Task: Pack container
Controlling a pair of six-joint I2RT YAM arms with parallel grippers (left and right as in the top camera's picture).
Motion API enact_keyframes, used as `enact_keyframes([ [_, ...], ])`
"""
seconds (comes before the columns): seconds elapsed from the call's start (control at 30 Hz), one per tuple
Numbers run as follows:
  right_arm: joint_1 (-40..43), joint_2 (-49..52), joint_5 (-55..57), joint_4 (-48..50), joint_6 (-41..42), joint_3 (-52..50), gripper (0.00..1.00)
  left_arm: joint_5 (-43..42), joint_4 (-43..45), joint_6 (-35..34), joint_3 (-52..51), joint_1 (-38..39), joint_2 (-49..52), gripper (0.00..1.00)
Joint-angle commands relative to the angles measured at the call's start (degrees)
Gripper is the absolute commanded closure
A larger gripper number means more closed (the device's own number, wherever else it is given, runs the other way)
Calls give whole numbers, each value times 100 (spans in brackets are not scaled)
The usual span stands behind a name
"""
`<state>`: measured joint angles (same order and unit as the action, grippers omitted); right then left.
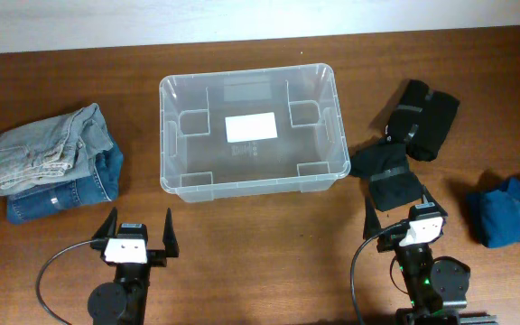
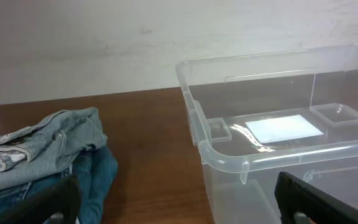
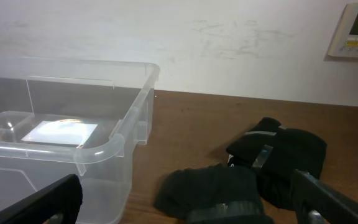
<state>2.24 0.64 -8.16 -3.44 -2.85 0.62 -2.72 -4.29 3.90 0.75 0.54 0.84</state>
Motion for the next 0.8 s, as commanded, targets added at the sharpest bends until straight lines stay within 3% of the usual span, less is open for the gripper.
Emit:
enact_keyframes([
  [0.0, -35, -28, 48, -39, 7, -31, 1, 42, -28, 94, -24, 17, -44, 1],
  [0.77, -35, -28, 48, -39, 9, -31, 1, 105, -31, 94, -24, 17, -44, 1],
])
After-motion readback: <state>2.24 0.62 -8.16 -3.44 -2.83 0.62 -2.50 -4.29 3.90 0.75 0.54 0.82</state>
